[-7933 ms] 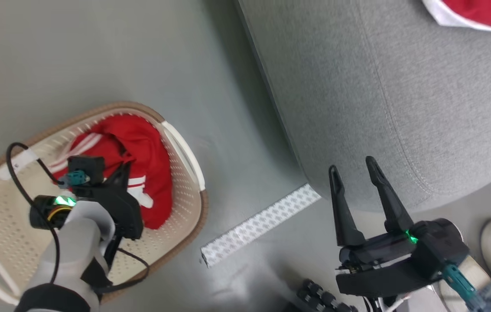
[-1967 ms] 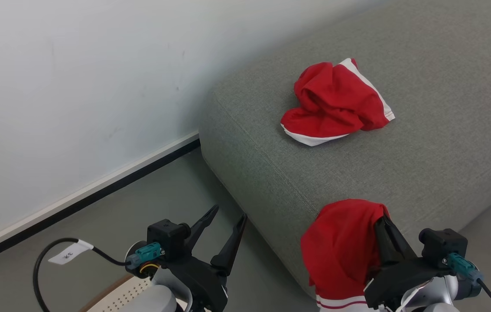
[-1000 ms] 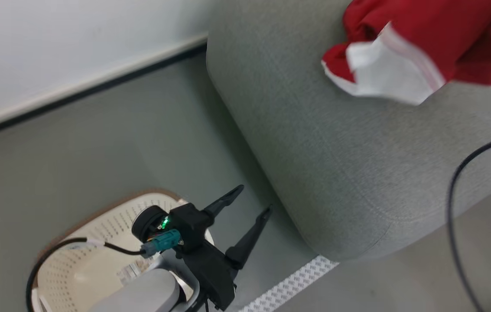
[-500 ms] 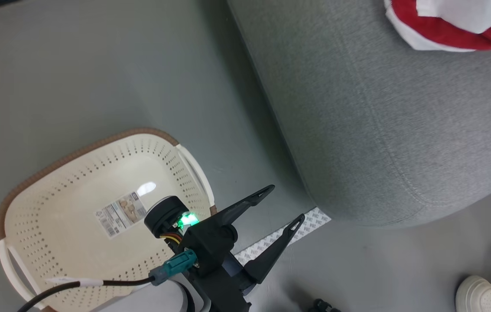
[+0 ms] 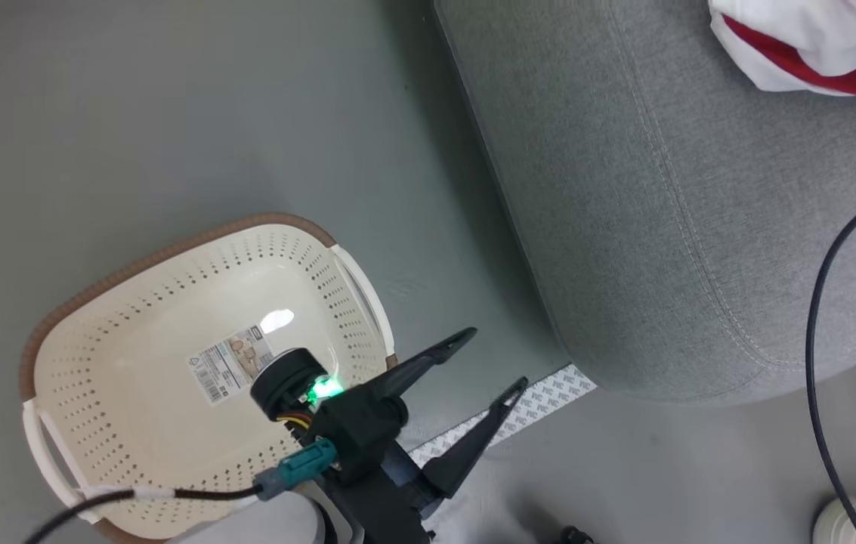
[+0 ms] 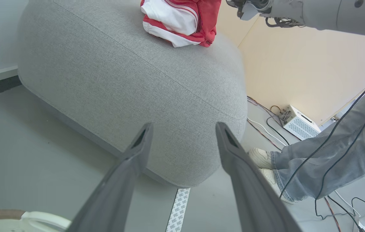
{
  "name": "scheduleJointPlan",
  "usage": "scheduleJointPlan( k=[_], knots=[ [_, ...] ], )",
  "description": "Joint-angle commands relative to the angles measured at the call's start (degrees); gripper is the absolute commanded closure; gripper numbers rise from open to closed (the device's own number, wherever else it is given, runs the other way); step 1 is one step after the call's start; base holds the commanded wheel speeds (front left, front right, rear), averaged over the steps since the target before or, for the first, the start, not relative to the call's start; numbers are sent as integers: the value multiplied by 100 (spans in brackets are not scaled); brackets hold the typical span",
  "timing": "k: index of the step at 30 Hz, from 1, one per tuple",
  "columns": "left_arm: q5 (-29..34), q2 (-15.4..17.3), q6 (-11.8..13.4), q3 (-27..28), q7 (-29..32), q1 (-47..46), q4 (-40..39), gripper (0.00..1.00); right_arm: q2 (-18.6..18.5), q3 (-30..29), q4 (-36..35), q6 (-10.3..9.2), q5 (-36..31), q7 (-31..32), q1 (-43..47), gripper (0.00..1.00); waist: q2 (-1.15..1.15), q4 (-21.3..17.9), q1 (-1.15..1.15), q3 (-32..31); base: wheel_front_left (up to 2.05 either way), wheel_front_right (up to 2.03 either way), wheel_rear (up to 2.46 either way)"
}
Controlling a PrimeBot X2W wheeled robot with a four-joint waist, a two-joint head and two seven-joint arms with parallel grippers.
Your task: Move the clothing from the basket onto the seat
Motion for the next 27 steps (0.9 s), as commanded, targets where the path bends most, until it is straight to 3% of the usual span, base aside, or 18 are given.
scheduleJointPlan(
  k=[1,5,8,14,20,27],
  knots=[
    [-111,-8,59,28,-49,161,71,0,-44,163,-16,0,-298,29,106,0,-1,105,1,-251,0,0,0],
    [-191,15,160,140,-150,270,136,0,8,437,12,0,-557,40,210,0,-1,107,1,-451,0,0,0],
    [-299,44,251,201,-398,547,313,0,21,973,100,0,-684,-136,426,0,-1,146,1,-908,0,0,0],
    [-505,-42,427,484,-741,1047,628,0,-154,1772,110,-1,-498,-470,965,0,-1,410,1,-1753,0,0,0],
    [-627,-247,594,1038,-863,1738,885,0,-240,2052,-305,-1,174,-735,1744,0,-1,895,1,-2737,0,0,0],
    [-327,-476,685,2174,-868,2858,885,0,-68,2202,-1332,-1,1218,-587,3173,0,-1,1388,1,-3634,0,0,0]
  ],
)
